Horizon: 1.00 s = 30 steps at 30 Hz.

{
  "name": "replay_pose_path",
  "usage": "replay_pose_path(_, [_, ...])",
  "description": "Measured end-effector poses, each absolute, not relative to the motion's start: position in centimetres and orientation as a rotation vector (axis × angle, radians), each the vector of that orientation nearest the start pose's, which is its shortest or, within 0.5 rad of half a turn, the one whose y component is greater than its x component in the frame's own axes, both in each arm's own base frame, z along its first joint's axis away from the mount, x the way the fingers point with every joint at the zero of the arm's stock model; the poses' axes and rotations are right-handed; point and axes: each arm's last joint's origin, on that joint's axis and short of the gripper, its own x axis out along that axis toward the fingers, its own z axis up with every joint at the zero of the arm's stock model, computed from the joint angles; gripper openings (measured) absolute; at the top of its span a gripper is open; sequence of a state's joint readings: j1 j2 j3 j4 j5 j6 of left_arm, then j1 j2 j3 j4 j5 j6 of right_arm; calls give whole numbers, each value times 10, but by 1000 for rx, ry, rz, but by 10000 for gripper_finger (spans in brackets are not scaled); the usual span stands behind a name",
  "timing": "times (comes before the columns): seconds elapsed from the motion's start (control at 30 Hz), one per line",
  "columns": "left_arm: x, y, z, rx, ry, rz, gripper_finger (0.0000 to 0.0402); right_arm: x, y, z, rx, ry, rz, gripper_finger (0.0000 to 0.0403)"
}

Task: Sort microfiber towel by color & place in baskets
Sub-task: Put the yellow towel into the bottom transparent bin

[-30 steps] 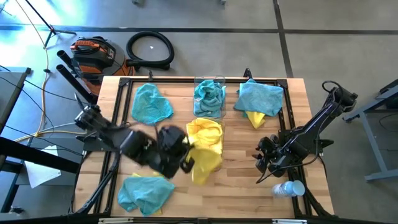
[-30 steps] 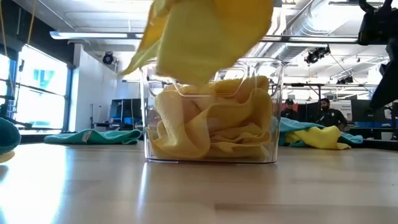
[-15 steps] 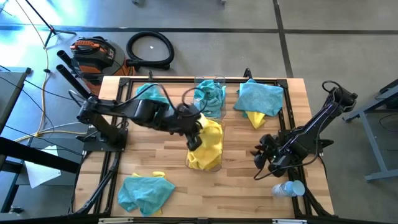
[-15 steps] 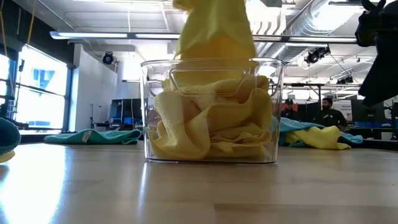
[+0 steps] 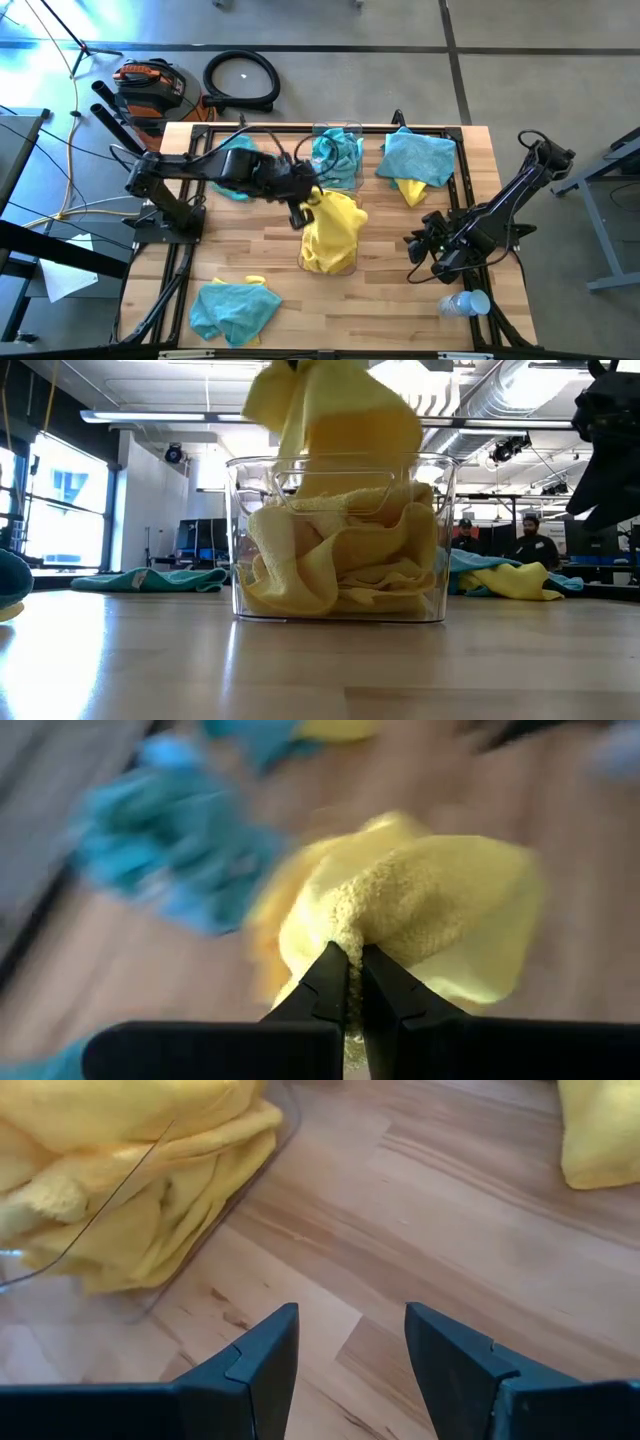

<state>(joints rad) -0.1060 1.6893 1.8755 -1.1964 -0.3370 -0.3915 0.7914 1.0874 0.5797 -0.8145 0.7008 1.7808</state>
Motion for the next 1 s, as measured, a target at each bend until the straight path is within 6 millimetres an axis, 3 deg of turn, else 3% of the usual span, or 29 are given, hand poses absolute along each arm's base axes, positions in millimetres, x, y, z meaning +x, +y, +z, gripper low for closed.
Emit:
replay_pose_path(0.1, [334,-16,382,-123,973,428,0,127,102,183,774,649,-718,181])
replay_pose_path(0.27, [356,-20,356,-78,973,229,0,128,101,183,807,626,-742,181])
replay_pose_path(0.4, [373,-24,316,-76,1036,139,0,130,99,183,834,611,-770,181])
replay_pose_path(0.8, [417,-29,188,-70,1298,173,12,138,98,179,856,604,-797,181])
replay_pose_path(0.9, [421,-31,166,-105,1356,184,24,138,98,178,856,614,-796,181])
replay_pose_path(1.0, [422,-32,159,-130,1373,200,42,139,99,178,861,628,-795,181])
